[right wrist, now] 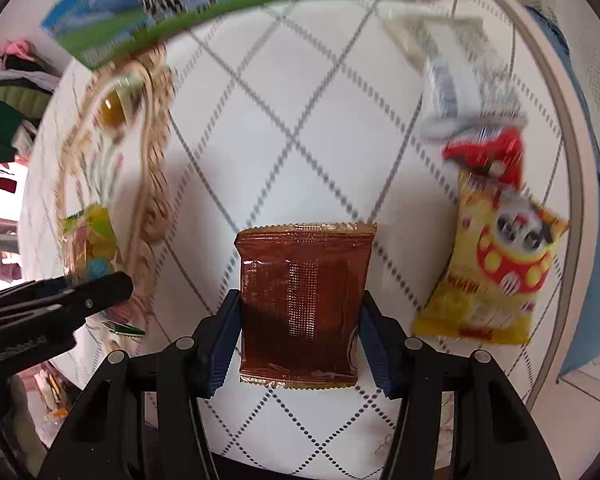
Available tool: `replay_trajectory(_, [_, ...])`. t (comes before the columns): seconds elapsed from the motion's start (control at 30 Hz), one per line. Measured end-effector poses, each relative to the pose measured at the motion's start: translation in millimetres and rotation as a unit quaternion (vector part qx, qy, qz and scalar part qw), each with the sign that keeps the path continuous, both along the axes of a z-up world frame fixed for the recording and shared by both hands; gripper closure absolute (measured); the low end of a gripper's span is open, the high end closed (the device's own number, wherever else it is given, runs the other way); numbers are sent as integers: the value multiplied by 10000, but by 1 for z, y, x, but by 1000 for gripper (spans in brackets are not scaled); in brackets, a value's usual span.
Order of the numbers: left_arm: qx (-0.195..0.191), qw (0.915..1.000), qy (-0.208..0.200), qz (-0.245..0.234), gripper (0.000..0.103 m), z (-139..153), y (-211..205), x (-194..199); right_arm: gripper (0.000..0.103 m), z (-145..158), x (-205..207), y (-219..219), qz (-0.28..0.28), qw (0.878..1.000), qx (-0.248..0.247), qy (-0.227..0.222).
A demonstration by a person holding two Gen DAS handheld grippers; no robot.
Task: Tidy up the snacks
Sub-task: 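Carry the candy bag and brown wafer into the box and open both tools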
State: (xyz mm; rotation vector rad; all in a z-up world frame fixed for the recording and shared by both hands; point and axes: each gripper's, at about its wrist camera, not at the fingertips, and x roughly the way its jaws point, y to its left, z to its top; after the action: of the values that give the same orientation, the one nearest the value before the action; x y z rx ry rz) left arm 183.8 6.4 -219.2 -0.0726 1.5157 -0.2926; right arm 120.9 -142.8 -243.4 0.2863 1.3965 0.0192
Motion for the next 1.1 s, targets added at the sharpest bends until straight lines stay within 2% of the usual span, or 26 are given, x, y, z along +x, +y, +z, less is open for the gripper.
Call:
replay_trajectory(0.1, [-394,9988,-271,-126,54,46,-16,19,44,32,16,-10,-28,9995,102,-308])
replay_trajectory(0.23, [-786,9942,-677,-274,54,106,-34,59,44,95,47,-32,-132,9950,215,-968])
replay_trajectory(0.3, [-739,9924,-920,-353,54,126,-42,79,44,126,69,-47,-151,9915,207,-1274])
replay_trajectory(0.43, [-318,9907,-1267,-393,54,157,-64,155,44,166,120,-75,-137,9853,-89,-1703])
replay_trajectory(0.57, [241,9920,-1166,-414,54,147,-62,225,44,172,187,-85,-45,9858,-349,-1641])
replay_trajectory(0.7, [705,9931,-847,-392,54,113,-55,281,44,157,241,-88,32,9900,-454,-1332])
replay_trajectory(0.83, [995,9929,-540,-373,54,86,-53,311,44,131,270,-91,113,9944,-466,-940])
replay_trajectory(0.97, [1003,9942,-123,-366,54,59,-52,326,44,109,286,-90,146,9968,-437,-650])
replay_trajectory(1.1, [1069,9937,29,-323,54,49,-51,332,41,91,293,-95,39,9984,-430,-377])
